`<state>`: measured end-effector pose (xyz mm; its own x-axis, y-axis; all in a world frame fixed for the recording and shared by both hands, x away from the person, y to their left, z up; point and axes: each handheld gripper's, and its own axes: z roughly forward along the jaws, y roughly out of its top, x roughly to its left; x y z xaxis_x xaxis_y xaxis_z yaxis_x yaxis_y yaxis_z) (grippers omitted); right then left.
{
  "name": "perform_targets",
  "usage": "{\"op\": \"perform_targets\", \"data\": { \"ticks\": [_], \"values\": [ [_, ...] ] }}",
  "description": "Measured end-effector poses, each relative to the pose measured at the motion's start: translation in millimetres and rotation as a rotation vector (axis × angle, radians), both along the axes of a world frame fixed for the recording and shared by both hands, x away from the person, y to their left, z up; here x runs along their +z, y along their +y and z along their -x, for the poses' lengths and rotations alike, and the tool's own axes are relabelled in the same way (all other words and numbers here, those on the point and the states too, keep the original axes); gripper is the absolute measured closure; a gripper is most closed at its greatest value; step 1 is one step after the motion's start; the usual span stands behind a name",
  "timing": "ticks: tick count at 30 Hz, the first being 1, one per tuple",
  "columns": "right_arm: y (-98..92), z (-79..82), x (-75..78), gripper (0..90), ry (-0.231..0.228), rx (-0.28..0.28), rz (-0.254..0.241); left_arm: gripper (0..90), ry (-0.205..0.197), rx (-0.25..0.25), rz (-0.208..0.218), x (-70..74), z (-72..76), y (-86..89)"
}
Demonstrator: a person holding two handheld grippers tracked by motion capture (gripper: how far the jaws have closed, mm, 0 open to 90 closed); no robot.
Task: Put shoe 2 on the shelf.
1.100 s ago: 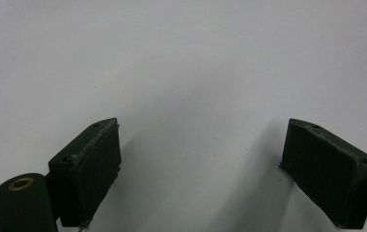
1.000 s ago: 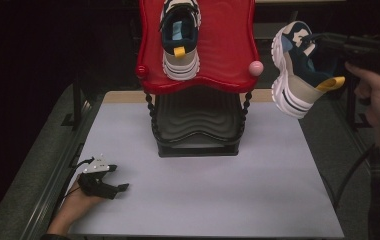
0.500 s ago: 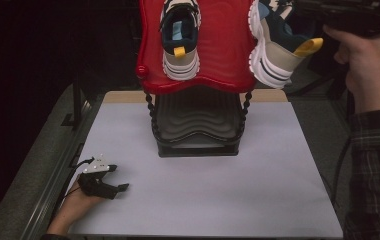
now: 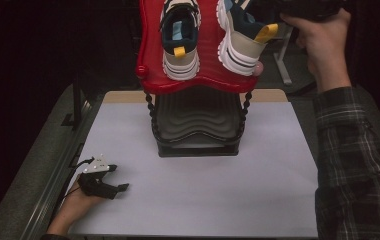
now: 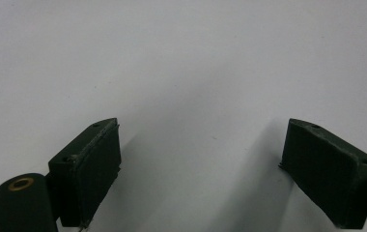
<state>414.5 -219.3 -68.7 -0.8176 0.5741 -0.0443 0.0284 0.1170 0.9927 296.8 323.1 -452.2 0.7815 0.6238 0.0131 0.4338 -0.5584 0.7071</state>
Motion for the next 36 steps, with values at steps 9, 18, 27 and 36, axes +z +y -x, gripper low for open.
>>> {"op": "perform_targets", "data": {
  "ticks": [9,18,27,36],
  "values": [
    [26.6,-23.0,-4.7,71.9,-0.004,-0.013,0.053,13.1,0.001,0.001,0.003,-0.1,0.1,-0.1],
    [43.7,-26.2,-3.7,71.2,-0.032,-0.012,0.123,13.1,0.002,0.001,0.003,-0.1,0.1,-0.1],
    [61.8,-23.7,-11.0,70.0,-0.029,0.000,0.157,13.1,0.001,0.001,0.003,-0.1,0.1,-0.1],
    [41.9,-15.2,-11.4,50.2,0.013,0.005,0.082,13.1,0.002,0.001,0.004,-0.1,0.1,0.0]
  ]
}}
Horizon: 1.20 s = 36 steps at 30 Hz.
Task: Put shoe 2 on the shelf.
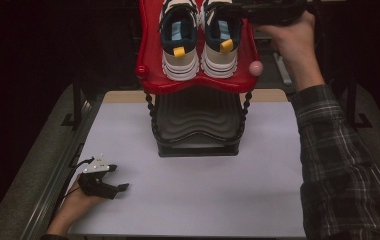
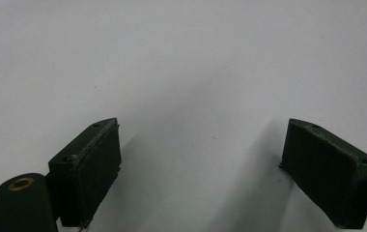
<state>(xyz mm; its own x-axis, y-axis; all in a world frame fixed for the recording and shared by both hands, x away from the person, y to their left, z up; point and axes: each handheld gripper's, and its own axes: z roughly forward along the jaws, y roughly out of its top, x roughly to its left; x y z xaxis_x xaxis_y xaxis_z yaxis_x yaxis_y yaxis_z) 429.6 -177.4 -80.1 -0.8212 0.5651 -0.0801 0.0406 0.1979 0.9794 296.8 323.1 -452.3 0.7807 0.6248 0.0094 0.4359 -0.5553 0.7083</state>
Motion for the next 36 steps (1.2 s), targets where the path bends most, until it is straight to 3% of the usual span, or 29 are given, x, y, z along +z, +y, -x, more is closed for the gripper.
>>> {"op": "perform_targets", "data": {
  "ticks": [4,15,22,36],
  "values": [
    [-20.2,13.2,0.6,47.2,-0.003,-0.018,-0.025,13.1,0.000,0.000,0.000,0.0,-0.1,0.1],
    [-61.7,41.8,-13.1,44.9,0.019,-0.060,-0.008,13.1,-0.003,0.004,0.004,-0.4,0.3,-0.4],
    [-81.7,58.5,-37.1,43.8,0.048,-0.067,-0.005,13.1,-0.001,0.001,0.001,-0.1,0.0,-0.1],
    [-97.8,71.4,-80.1,38.5,0.111,-0.071,0.001,13.1,0.003,-0.001,-0.001,0.2,-0.1,0.1]
  ]
}}
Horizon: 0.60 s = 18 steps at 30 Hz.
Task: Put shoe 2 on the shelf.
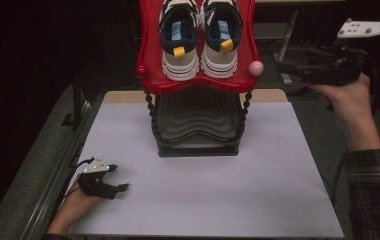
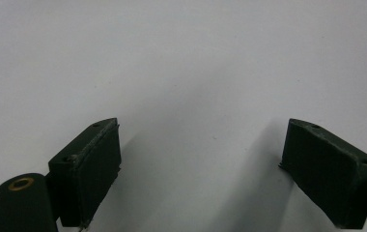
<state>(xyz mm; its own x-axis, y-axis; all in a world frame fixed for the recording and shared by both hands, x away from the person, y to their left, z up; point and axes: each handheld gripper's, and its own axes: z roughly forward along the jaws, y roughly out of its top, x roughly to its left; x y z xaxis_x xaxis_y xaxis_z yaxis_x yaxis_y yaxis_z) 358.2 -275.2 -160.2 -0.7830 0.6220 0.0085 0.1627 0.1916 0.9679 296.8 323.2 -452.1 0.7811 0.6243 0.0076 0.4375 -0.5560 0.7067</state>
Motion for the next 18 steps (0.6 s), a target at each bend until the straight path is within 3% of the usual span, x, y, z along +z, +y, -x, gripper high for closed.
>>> {"op": "perform_targets", "data": {
  "ticks": [5,18],
  "values": [
    [-6.4,5.8,-21.6,29.1,0.032,-0.027,0.004,13.1,-0.002,0.004,0.006,-0.3,0.1,-0.4],
    [-15.1,24.5,-71.2,23.0,0.086,-0.044,0.024,13.1,-0.003,0.004,0.005,-0.3,0.1,-0.3]
  ]
}}
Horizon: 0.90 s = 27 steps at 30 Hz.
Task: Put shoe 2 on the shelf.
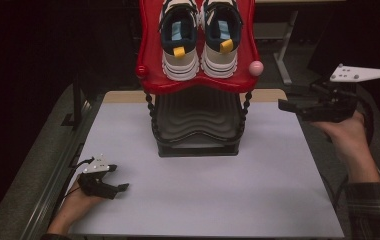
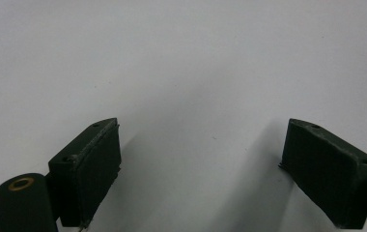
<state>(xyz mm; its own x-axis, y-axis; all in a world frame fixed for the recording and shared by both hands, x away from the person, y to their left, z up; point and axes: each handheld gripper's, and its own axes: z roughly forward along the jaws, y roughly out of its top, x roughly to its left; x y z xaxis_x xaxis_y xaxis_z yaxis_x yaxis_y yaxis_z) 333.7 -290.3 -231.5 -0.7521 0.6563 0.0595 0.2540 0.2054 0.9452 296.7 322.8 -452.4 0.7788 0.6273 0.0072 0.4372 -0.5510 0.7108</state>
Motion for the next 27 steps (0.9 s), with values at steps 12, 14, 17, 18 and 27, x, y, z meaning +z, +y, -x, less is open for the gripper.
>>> {"op": "perform_targets", "data": {
  "ticks": [12,14,17,18,27],
  "values": [
    [-5.5,14.7,-45.9,18.9,0.062,-0.010,0.024,13.1,0.000,0.000,0.000,0.0,0.1,-0.1],
    [-6.7,17.8,-54.1,18.2,0.069,-0.013,0.020,13.1,0.000,0.001,0.000,0.0,0.2,-0.1],
    [-8.0,21.2,-67.2,16.7,0.084,-0.019,0.028,13.1,0.001,0.000,0.000,0.0,0.1,0.0],
    [-8.1,22.3,-71.6,16.2,0.093,-0.022,0.031,13.1,0.000,0.000,0.001,0.0,0.1,-0.1],
    [-9.9,29.8,-110.1,14.0,0.153,-0.057,0.048,13.1,-0.001,-0.001,-0.003,0.0,0.1,0.1]
  ]
}}
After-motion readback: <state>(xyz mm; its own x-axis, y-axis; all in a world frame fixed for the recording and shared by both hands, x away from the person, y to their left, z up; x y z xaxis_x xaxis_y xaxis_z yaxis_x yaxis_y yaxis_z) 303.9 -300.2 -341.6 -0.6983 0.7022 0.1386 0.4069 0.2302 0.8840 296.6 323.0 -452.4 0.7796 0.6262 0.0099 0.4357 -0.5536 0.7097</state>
